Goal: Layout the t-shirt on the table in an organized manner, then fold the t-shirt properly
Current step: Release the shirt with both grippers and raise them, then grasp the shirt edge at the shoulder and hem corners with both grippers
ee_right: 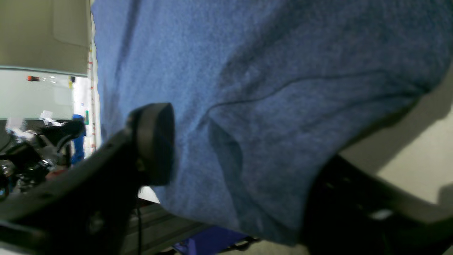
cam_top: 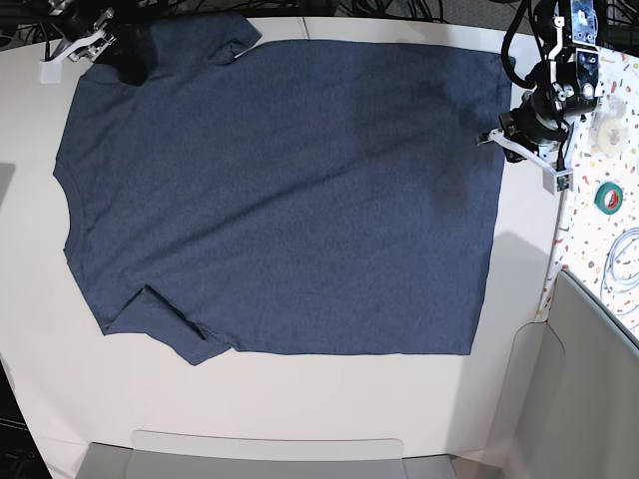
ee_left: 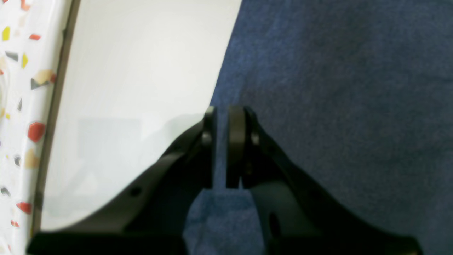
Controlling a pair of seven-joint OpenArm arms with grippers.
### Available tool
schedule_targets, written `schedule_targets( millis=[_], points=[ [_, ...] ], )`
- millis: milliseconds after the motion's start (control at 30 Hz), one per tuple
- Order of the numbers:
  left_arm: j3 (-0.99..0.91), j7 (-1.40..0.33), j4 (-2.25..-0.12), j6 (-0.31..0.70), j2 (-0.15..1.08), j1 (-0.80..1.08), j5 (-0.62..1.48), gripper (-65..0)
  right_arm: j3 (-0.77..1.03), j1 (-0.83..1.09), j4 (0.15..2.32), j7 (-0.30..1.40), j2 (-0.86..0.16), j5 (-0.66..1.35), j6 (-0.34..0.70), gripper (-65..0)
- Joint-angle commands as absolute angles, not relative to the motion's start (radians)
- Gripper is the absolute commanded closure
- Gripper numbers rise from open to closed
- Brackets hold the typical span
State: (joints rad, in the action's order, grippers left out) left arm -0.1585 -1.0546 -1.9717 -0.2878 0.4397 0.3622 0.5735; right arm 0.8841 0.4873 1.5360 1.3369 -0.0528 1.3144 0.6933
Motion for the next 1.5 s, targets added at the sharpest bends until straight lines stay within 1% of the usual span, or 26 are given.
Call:
schedule_targets(
  millis=[0, 33, 67, 100, 200, 300, 333, 400, 467, 567, 733, 867, 1300, 1467],
  points=[
    [-0.220, -1.035, -1.988, -0.297, 0.443, 0.360, 0.562, -6.0, 0.886, 0.509, 1.531, 1.396, -0.061, 1.194, 0.684, -24.3],
    [-0.269, -1.038, -1.988, -0.294, 0.418, 0.360, 0.564, -6.8, 0.886, 0.509, 1.531, 1.396, -0.062, 1.193, 0.684, -15.5],
    [-0.328, -1.043, -1.988, -0.292, 0.397, 0.361, 0.568, -8.2, 0.886, 0.509, 1.531, 1.396, -0.062, 1.191, 0.682, -4.4],
    [-0.386, -1.044, -1.986, -0.292, 0.383, 0.363, 0.599, -10.0, 0.886, 0.507, 1.531, 1.396, -0.064, 1.179, 0.682, 0.0],
    [-0.545, -1.106, -1.934, -0.291, 0.377, 0.387, 0.835, -15.2, 0.886, 0.504, 1.531, 1.396, -0.064, 1.141, 0.682, 0.0],
    [-0.691, -1.187, -1.782, -0.286, 0.377, 0.409, 1.122, -17.8, 0.886, 0.504, 1.531, 1.396, -0.061, 1.122, 0.682, 0.0],
    [-0.725, -1.210, -1.724, -0.269, 0.377, 0.418, 1.198, -18.0, 0.886, 0.504, 1.531, 1.396, -0.061, 1.122, 0.682, 0.0],
    [-0.779, -1.267, -1.595, -0.189, 0.378, 0.449, 1.334, -18.1, 0.886, 0.504, 1.531, 1.396, -0.062, 1.122, 0.682, 0.0],
    [-0.805, -1.305, -1.523, -0.130, 0.378, 0.467, 1.395, -18.1, 0.886, 0.504, 1.531, 1.396, -0.062, 1.122, 0.682, 0.0],
    [-0.812, -1.320, -1.501, -0.102, 0.374, 0.501, 1.406, -18.3, 0.886, 0.504, 1.531, 1.396, -0.064, 1.122, 0.682, 0.0],
    [-0.797, -1.330, -1.501, -0.097, 0.354, 0.538, 1.412, -18.6, 0.886, 0.498, 1.531, 1.396, -0.064, 1.121, 0.682, 0.0],
    [-0.751, -1.330, -1.501, -0.097, 0.343, 0.558, 1.405, -20.7, 0.885, 0.490, 1.531, 1.396, -0.076, 1.115, 0.682, 0.0],
    [-0.559, -1.319, -1.498, -0.104, 0.321, 0.567, 1.403, -20.7, 0.885, 0.495, 1.531, 1.396, -0.079, 1.110, 0.682, 0.0],
    [-0.558, -1.325, -1.498, -0.104, 0.321, 0.593, 1.403, -20.7, 0.885, 0.499, 1.531, 1.396, -0.079, 1.110, 0.682, 0.0]
  ],
)
